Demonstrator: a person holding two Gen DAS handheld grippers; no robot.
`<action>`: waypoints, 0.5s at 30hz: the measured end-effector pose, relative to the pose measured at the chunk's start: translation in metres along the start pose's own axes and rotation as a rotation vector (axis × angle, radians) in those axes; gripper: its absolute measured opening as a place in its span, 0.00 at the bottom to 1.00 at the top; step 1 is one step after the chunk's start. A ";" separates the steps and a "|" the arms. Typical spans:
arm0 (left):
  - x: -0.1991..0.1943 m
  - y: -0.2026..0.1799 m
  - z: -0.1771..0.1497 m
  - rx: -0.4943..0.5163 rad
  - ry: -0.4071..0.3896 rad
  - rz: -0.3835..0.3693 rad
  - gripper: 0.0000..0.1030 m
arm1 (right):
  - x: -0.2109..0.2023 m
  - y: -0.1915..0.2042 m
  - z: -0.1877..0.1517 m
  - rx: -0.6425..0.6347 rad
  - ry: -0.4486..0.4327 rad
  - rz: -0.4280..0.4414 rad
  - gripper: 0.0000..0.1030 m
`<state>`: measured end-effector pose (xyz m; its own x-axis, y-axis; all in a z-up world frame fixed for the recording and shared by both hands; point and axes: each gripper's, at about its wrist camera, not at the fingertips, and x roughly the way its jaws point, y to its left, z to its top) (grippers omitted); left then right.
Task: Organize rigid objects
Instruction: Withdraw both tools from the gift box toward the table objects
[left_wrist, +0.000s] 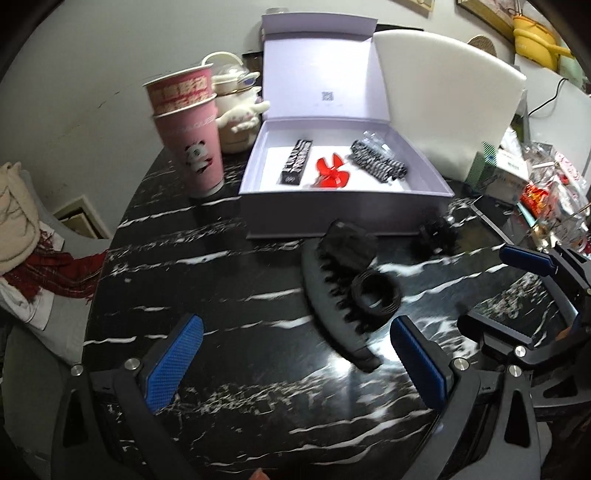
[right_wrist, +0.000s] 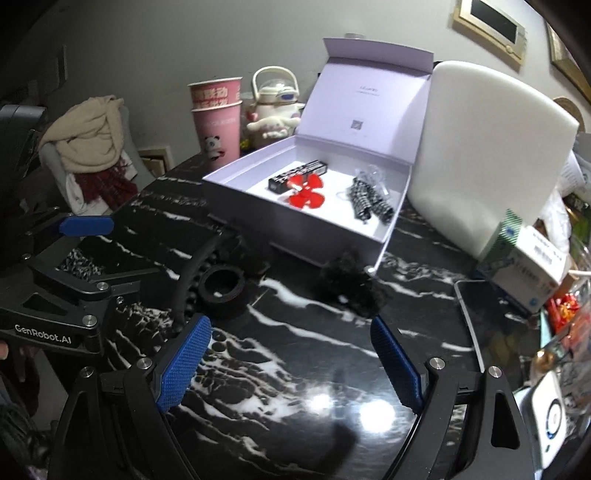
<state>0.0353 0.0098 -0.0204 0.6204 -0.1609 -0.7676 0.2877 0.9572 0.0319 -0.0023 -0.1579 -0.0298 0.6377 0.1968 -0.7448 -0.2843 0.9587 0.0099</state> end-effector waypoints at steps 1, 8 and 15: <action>0.001 0.001 -0.002 0.002 0.003 0.008 1.00 | 0.002 0.001 -0.001 -0.002 0.002 0.004 0.87; 0.008 0.015 -0.012 -0.015 0.016 0.033 1.00 | 0.027 0.015 -0.001 -0.022 0.035 0.046 0.86; 0.012 0.040 -0.013 -0.083 0.038 0.041 1.00 | 0.042 0.023 0.009 -0.033 0.046 0.091 0.81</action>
<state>0.0448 0.0490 -0.0372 0.6014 -0.1138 -0.7908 0.2008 0.9796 0.0118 0.0241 -0.1254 -0.0549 0.5748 0.2722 -0.7717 -0.3635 0.9298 0.0572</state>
